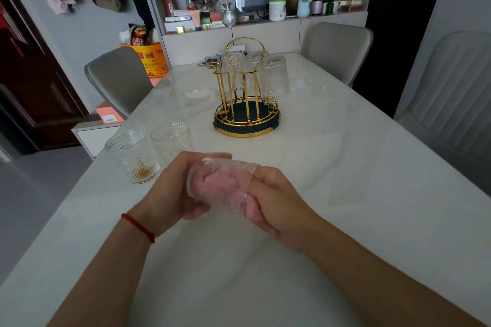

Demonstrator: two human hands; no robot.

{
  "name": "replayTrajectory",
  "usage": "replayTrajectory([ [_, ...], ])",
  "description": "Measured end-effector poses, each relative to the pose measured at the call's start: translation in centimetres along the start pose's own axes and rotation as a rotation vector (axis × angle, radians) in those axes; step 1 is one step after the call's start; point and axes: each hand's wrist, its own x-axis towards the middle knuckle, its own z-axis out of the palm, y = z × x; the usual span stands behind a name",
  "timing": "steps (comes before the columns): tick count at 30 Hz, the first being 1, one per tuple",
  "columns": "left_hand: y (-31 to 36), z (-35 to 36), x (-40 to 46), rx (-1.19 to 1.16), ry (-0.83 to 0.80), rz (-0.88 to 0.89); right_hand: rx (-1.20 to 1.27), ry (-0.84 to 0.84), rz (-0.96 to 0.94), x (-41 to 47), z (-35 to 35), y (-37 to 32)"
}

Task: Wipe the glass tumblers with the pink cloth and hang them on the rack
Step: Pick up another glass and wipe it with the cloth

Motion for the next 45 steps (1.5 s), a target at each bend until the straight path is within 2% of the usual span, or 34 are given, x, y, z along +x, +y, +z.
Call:
replayTrajectory([
  [2, -0.1, -0.1, 0.1, -0.032, 0.019, -0.128, -0.287, -0.024, -0.085, -0.3, 0.0, 0.0],
  [4, -0.2, 1.2, -0.1, -0.023, 0.166, -0.065, -0.412, -0.028, -0.108, -0.4, 0.6, 0.1],
  [5, -0.2, 1.8, -0.2, -0.016, 0.232, 0.003, -0.385, -0.011, -0.099, -0.2, 0.7, 0.3],
  [7, -0.2, 2.7, -0.3, -0.002, 0.323, 0.134, -0.069, 0.018, 0.003, 0.0, 0.7, 0.6],
  [9, 0.1, 2.5, -0.3, 0.028, 0.359, 0.341, 0.399, -0.037, 0.106, -0.4, 1.0, 0.0],
  [10, 0.2, 2.4, -0.4, 0.062, 0.354, 0.464, 0.583, -0.073, 0.123, -0.5, 1.3, -0.2],
  [12, 0.1, 1.9, -0.6, 0.120, 0.269, 0.654, 0.767, -0.112, 0.114, -0.7, 1.6, -0.4],
  [14, 0.3, 1.7, -0.9, 0.141, 0.200, 0.605, 0.691, -0.107, 0.085, -0.6, 1.6, -0.6],
  [16, 0.7, 1.0, -0.9, 0.142, 0.125, 0.351, 0.440, -0.056, 0.037, -0.6, 0.8, -0.9],
  [18, 1.2, 0.4, -1.2, 0.089, 0.029, 0.077, 0.055, -0.035, -0.072, -0.5, 0.1, -0.9],
  [20, 1.3, 0.9, -1.1, 0.136, 0.091, -0.033, -0.256, -0.026, -0.136, -0.4, 0.1, -0.3],
  [22, 0.6, 2.4, -0.6, 0.175, 0.244, 0.001, -0.324, 0.005, -0.132, -0.1, 0.4, 0.3],
  [24, -0.1, 3.7, -0.5, 0.161, 0.376, 0.140, -0.048, 0.026, -0.025, 0.3, 0.4, 0.7],
  [26, -0.3, 3.7, -0.5, 0.230, 0.444, 0.435, 0.351, -0.014, 0.065, 0.3, 0.5, 0.5],
  [28, -0.8, 2.9, -0.4, 0.280, 0.383, 0.691, 0.591, -0.080, 0.096, -0.2, 0.8, 0.3],
  [29, -0.9, 2.6, -0.4, 0.281, 0.344, 0.727, 0.620, -0.099, 0.083, -0.3, 0.8, -0.1],
  [31, -0.4, 2.6, -0.5, 0.178, 0.276, 0.571, 0.531, -0.052, 0.072, -0.5, 0.5, -0.7],
  [34, 0.6, 2.1, -0.6, -0.052, 0.085, 0.082, 0.081, 0.039, -0.015, -0.2, -0.6, -1.2],
  [35, 0.7, 2.0, -0.5, -0.065, 0.071, -0.028, -0.081, 0.029, -0.052, 0.0, -0.8, -1.0],
  [37, 0.4, 2.5, -0.3, -0.049, 0.179, -0.100, -0.276, 0.012, -0.061, 0.0, -0.5, -0.4],
  [39, -0.1, 3.4, -0.3, -0.073, 0.320, -0.042, -0.249, 0.018, -0.037, 0.4, -0.5, 0.4],
  [40, -0.2, 3.7, -0.4, -0.088, 0.357, 0.037, -0.130, -0.001, -0.019, 0.7, -0.4, 0.8],
  [42, -0.4, 3.7, -0.5, -0.018, 0.391, 0.318, 0.229, -0.053, 0.042, 0.6, 0.0, 1.0],
  [44, -0.7, 3.3, -0.5, 0.136, 0.336, 0.604, 0.531, -0.097, 0.086, 0.2, 0.2, 0.8],
  [45, -0.8, 3.0, -0.6, 0.169, 0.273, 0.664, 0.585, -0.106, 0.082, -0.2, 0.3, 0.3],
])
